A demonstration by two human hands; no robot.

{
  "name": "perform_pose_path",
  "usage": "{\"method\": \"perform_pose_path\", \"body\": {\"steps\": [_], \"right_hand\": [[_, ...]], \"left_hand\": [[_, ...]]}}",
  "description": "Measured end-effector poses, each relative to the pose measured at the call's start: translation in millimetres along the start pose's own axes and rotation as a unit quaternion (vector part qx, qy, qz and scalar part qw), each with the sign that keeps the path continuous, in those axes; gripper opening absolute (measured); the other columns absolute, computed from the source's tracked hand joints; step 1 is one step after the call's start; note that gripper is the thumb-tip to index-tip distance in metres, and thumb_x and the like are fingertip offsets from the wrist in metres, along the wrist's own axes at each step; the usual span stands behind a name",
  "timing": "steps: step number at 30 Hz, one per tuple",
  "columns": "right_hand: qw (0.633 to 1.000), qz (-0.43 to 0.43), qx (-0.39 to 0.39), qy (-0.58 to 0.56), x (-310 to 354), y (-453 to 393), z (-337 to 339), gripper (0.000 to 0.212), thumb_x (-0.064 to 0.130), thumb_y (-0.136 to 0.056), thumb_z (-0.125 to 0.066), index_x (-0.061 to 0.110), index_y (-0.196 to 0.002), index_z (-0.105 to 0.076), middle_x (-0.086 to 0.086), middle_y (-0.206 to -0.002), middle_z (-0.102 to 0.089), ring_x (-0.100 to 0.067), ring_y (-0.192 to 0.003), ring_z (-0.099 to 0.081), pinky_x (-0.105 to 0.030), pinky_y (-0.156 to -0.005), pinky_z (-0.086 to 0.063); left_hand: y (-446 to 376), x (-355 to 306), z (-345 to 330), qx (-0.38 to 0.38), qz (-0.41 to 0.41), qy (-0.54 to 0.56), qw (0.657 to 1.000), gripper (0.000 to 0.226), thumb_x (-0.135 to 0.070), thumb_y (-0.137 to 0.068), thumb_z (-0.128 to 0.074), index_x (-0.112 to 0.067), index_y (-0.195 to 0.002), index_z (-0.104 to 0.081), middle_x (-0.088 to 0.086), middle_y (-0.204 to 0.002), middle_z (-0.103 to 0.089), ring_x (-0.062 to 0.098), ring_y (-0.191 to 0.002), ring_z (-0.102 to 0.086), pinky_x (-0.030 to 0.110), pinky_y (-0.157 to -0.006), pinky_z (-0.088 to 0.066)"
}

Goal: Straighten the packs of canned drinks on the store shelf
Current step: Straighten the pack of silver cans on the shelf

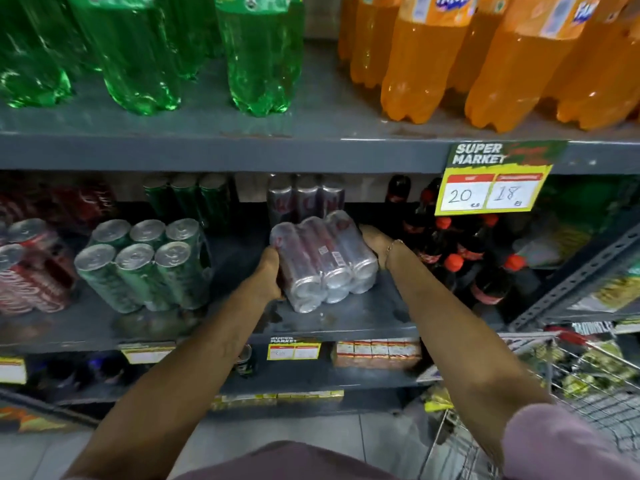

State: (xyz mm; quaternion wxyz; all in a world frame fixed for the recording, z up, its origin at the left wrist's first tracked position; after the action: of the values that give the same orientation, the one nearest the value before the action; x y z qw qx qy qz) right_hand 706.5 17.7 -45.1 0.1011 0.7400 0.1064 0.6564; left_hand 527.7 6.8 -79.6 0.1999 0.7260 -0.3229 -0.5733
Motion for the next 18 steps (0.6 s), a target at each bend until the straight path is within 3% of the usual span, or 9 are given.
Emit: {"method": "perform_pose_path", "body": {"steps": [2, 4, 5, 8, 10, 13, 14, 16, 18], "right_hand": [[0.99, -0.074, -0.117, 0.035, -4.6, 14.4, 17.5, 0.024, 0.03, -0.087, -0.054, 0.014, -0.082, -0.071, -0.013, -0.084, -0.073, -0.024, -0.078, -0.07, -0.035, -0.072, -0.056], [0.982, -0.121, -0.147, 0.0, -10.3, 18.4, 21.6, 0.034, 0.029, -0.092, -0.045, 0.006, -0.097, -0.069, -0.017, -0.1, -0.07, -0.031, -0.094, -0.065, -0.041, -0.09, -0.054], [0.98, -0.117, -0.159, -0.021, -8.6, 18.9, 21.4, 0.038, 0.028, -0.092, -0.041, 0.004, -0.097, -0.069, -0.017, -0.095, -0.072, -0.032, -0.091, -0.066, -0.042, -0.089, -0.055], [0.971, -0.092, -0.199, -0.095, -10.8, 16.0, -0.2, 0.043, 0.027, -0.093, -0.034, 0.012, -0.067, -0.063, -0.006, -0.058, -0.066, -0.024, -0.065, -0.061, -0.032, -0.066, -0.054], [0.963, -0.052, -0.201, -0.174, -13.8, 14.1, -11.8, 0.04, 0.034, -0.092, -0.032, 0.019, -0.065, -0.057, -0.004, -0.06, -0.06, -0.02, -0.063, -0.056, -0.031, -0.065, -0.048], [0.951, 0.001, -0.201, -0.236, -26.2, 10.0, -14.5, 0.033, 0.041, -0.086, -0.039, 0.019, -0.074, -0.059, -0.005, -0.072, -0.061, -0.02, -0.068, -0.059, -0.033, -0.072, -0.048], [0.949, 0.016, -0.21, -0.234, -32.3, 5.6, -12.6, 0.032, 0.044, -0.082, -0.043, 0.018, -0.077, -0.061, -0.006, -0.076, -0.061, -0.022, -0.072, -0.06, -0.034, -0.075, -0.048], [0.949, 0.037, -0.227, -0.216, -46.7, -6.9, -4.3, 0.036, 0.049, -0.073, -0.052, 0.017, -0.084, -0.064, -0.009, -0.082, -0.063, -0.028, -0.081, -0.061, -0.04, -0.082, -0.05], [0.949, 0.052, -0.242, -0.197, -67.1, -30.2, 11.3, 0.051, 0.053, -0.066, -0.058, 0.016, -0.1, -0.065, -0.014, -0.094, -0.066, -0.034, -0.093, -0.061, -0.049, -0.091, -0.05]], "left_hand": [[-2.1, -7.7, 7.4, -0.054, -0.02, 0.019, 0.998, 0.052, -0.052, -0.094, -0.035, -0.013, -0.104, -0.069, 0.015, -0.1, -0.071, 0.03, -0.096, -0.064, 0.039, -0.095, -0.051], [4.3, -12.9, 8.3, -0.078, -0.047, 0.034, 0.995, 0.049, -0.046, -0.094, -0.031, -0.015, -0.091, -0.068, 0.014, -0.086, -0.069, 0.03, -0.085, -0.063, 0.038, -0.091, -0.05], [4.1, -15.9, 11.3, -0.09, -0.07, 0.032, 0.993, 0.049, -0.048, -0.09, -0.031, -0.016, -0.087, -0.067, 0.014, -0.089, -0.07, 0.031, -0.085, -0.064, 0.04, -0.092, -0.051], [-25.6, -24.6, 35.5, -0.12, -0.153, 0.005, 0.981, 0.041, -0.053, -0.079, -0.034, -0.023, -0.072, -0.061, 0.012, -0.097, -0.062, 0.033, -0.094, -0.064, 0.05, -0.096, -0.051], [-89.8, -21.2, 60.0, -0.083, -0.201, 0.002, 0.976, 0.041, -0.058, -0.073, -0.043, -0.021, -0.07, -0.06, 0.013, -0.094, -0.059, 0.04, -0.095, -0.063, 0.05, -0.095, -0.049], [-91.8, -22.2, 62.7, -0.057, -0.238, 0.008, 0.97, 0.056, -0.064, -0.073, -0.056, -0.013, -0.096, -0.062, 0.013, -0.102, -0.061, 0.036, -0.097, -0.061, 0.059, -0.1, -0.046], [-57.1, -26.0, 49.7, -0.04, -0.249, 0.012, 0.968, 0.046, -0.056, -0.08, -0.055, -0.012, -0.095, -0.059, 0.013, -0.098, -0.057, 0.031, -0.09, -0.058, 0.052, -0.096, -0.051], [23.3, -38.4, 22.4, -0.035, -0.287, 0.006, 0.957, 0.029, -0.035, -0.094, -0.043, -0.01, -0.087, -0.055, 0.011, -0.088, -0.057, 0.02, -0.08, -0.058, 0.028, -0.073, -0.056], [43.1, -37.7, 17.9, -0.047, -0.324, -0.019, 0.945, 0.03, -0.021, -0.101, -0.035, -0.015, -0.078, -0.053, -0.001, -0.077, -0.063, 0.002, -0.068, -0.062, 0.016, -0.064, -0.053]]}}
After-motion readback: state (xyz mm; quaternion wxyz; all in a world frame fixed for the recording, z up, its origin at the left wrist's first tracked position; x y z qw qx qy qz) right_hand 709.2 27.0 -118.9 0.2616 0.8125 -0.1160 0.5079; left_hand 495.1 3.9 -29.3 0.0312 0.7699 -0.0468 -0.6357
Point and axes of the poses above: each hand's wrist, its own y-axis away from the middle knuckle, its own z-axis out of the back of the hand, x = y × z, the point moved 6 cm from there along -y, towards the middle knuckle
